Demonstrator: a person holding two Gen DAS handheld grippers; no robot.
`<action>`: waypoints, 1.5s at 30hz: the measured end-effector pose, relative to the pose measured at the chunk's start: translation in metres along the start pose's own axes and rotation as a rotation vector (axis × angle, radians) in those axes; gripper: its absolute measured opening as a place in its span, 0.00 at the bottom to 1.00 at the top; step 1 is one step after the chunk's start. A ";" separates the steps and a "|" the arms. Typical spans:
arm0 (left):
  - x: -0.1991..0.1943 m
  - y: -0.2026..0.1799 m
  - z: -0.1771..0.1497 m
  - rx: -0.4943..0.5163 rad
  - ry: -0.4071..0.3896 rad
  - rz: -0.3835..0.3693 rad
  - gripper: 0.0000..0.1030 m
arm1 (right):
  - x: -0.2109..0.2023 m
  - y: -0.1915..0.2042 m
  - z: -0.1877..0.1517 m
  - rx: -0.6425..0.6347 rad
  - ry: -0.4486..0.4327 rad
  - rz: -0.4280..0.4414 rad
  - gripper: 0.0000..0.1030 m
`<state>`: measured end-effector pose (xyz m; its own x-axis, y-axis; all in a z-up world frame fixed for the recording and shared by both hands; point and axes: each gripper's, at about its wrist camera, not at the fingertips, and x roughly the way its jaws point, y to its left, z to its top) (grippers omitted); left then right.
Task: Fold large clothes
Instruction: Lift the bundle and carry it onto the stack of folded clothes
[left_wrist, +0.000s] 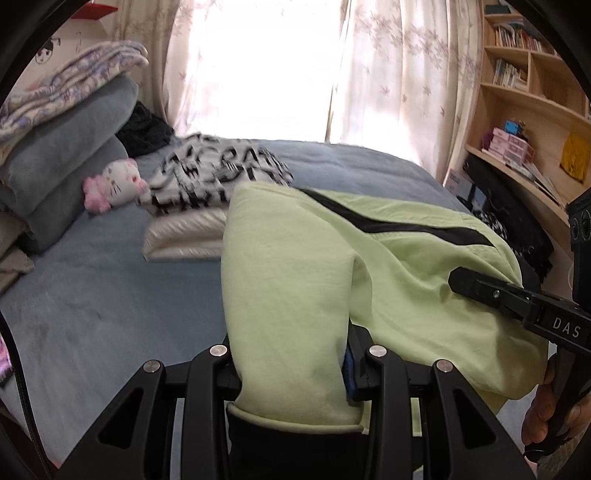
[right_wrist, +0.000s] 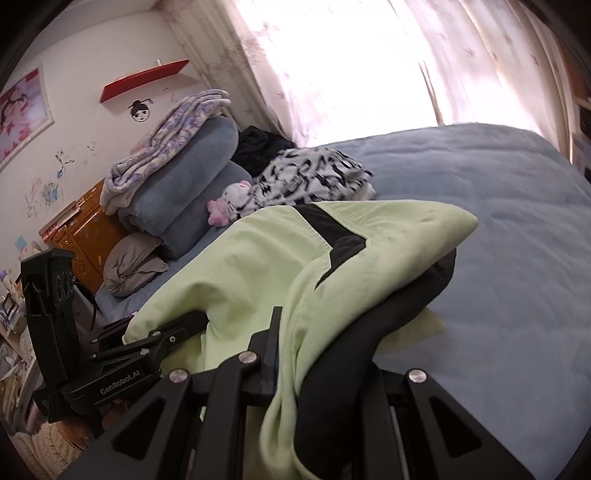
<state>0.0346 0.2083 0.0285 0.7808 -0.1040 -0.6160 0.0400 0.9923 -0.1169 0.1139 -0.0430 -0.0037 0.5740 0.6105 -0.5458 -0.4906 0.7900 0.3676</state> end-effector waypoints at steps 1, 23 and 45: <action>0.001 0.004 0.007 0.002 -0.009 0.004 0.33 | 0.005 0.004 0.006 -0.008 -0.006 0.002 0.12; 0.202 0.211 0.278 0.027 -0.186 0.114 0.33 | 0.258 0.031 0.268 -0.113 -0.228 0.038 0.12; 0.243 0.265 0.249 0.106 -0.060 0.241 0.60 | 0.302 -0.052 0.243 0.025 0.027 -0.115 0.54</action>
<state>0.3900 0.4624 0.0420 0.8109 0.1370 -0.5690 -0.0889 0.9898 0.1116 0.4720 0.1138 -0.0052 0.6073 0.5144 -0.6054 -0.4060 0.8560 0.3201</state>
